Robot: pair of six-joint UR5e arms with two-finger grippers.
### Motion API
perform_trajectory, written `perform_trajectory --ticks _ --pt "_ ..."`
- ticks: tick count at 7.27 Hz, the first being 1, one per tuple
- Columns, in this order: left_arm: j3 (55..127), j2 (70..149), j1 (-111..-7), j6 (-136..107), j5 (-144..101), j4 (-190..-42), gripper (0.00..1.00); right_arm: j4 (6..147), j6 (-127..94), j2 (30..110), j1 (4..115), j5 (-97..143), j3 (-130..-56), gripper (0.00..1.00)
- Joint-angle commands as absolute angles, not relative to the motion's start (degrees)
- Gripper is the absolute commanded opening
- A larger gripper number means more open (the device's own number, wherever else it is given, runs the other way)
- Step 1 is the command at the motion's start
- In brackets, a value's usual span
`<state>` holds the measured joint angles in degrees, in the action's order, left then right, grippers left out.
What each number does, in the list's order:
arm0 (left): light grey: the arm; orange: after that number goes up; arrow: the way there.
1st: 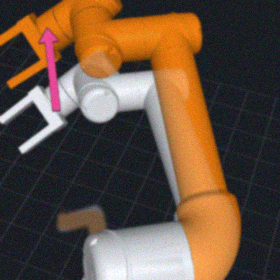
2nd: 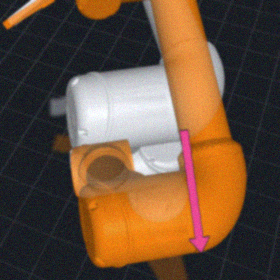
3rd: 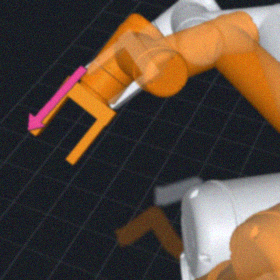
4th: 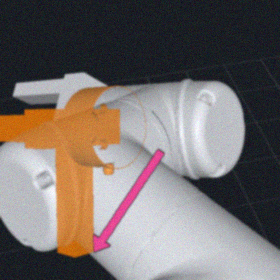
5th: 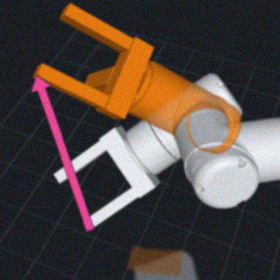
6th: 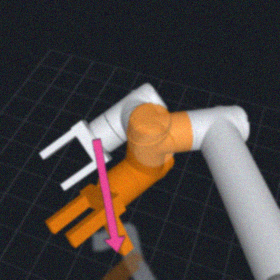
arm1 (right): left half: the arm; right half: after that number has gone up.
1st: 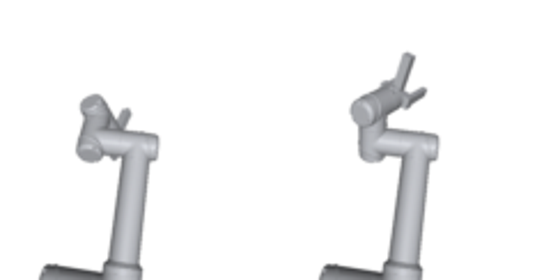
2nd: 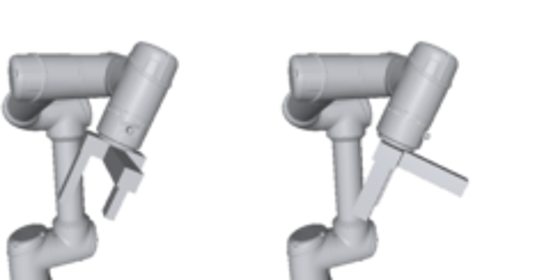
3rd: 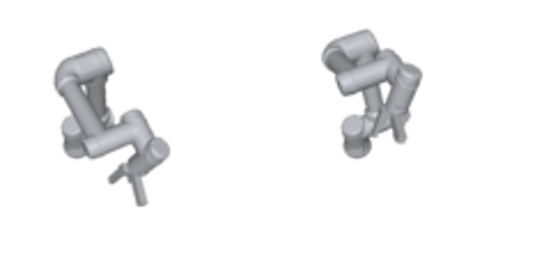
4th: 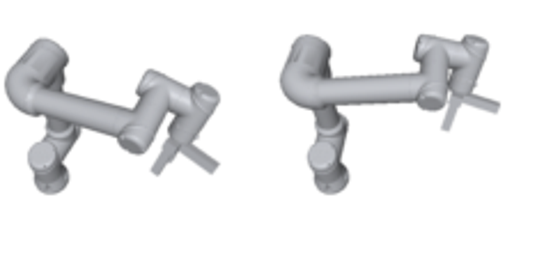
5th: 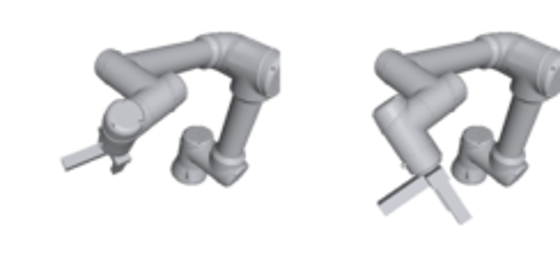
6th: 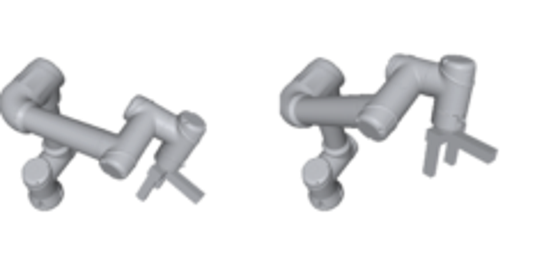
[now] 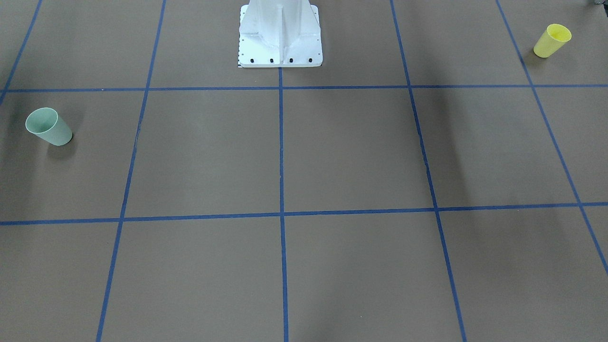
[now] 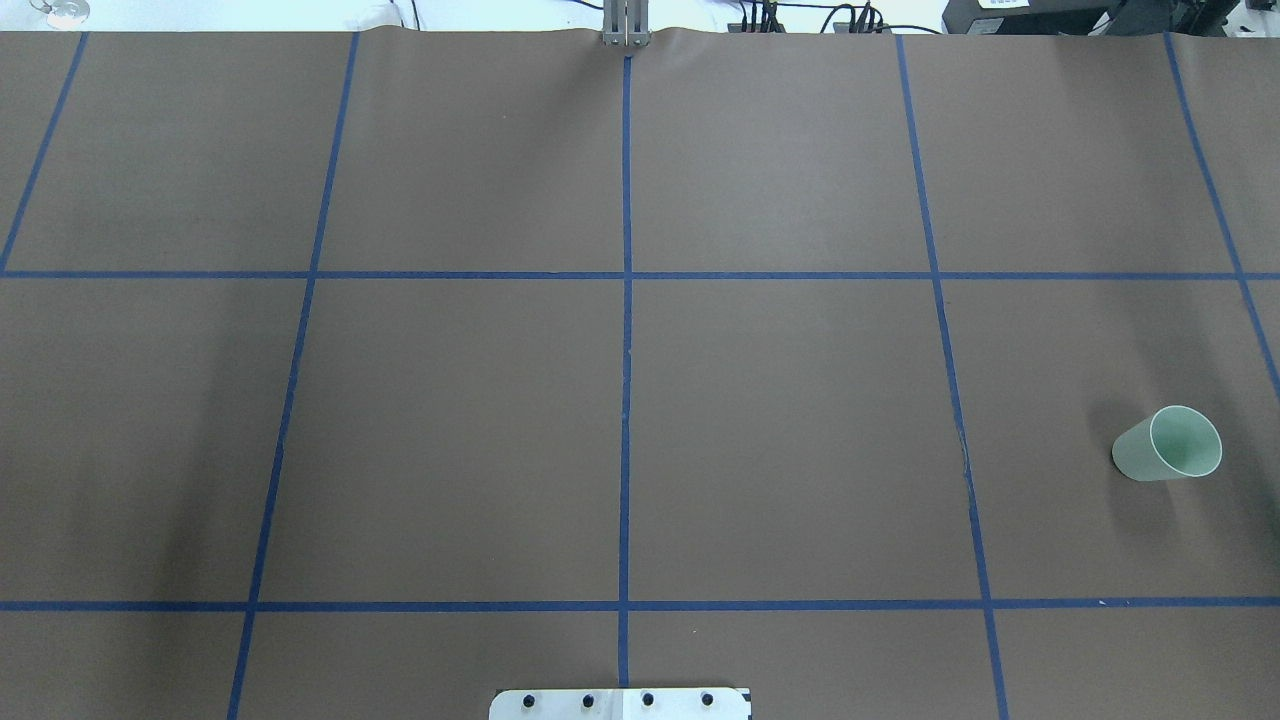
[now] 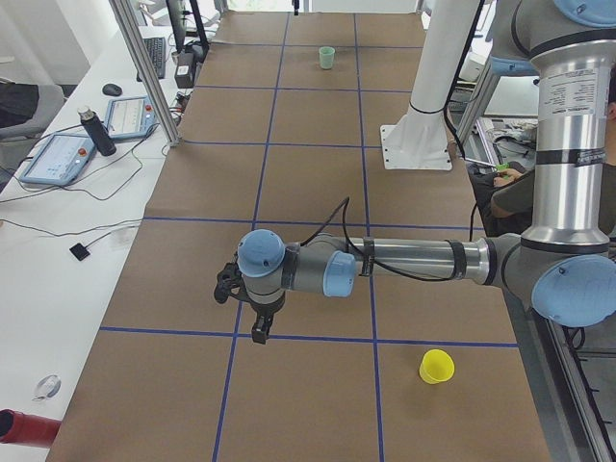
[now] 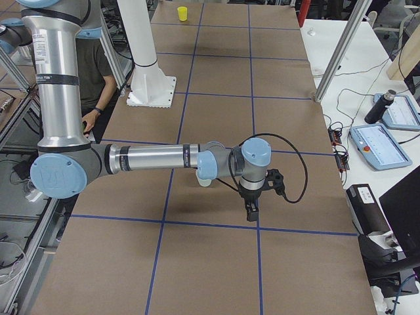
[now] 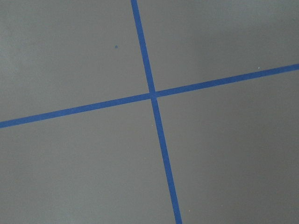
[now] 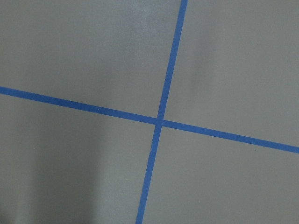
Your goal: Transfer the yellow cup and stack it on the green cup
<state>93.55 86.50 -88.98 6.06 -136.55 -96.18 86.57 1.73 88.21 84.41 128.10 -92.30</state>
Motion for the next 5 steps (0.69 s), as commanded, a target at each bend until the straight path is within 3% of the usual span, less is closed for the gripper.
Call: perform_trajectory --ticks 1,5 --pt "93.52 86.22 -88.95 6.24 -136.84 -96.33 1.00 86.57 1.67 88.24 84.38 128.32 -92.20 1.00" --pt "93.60 86.22 -88.77 6.50 -136.93 -96.94 1.00 86.48 1.76 88.24 84.38 128.41 -92.02 1.00"
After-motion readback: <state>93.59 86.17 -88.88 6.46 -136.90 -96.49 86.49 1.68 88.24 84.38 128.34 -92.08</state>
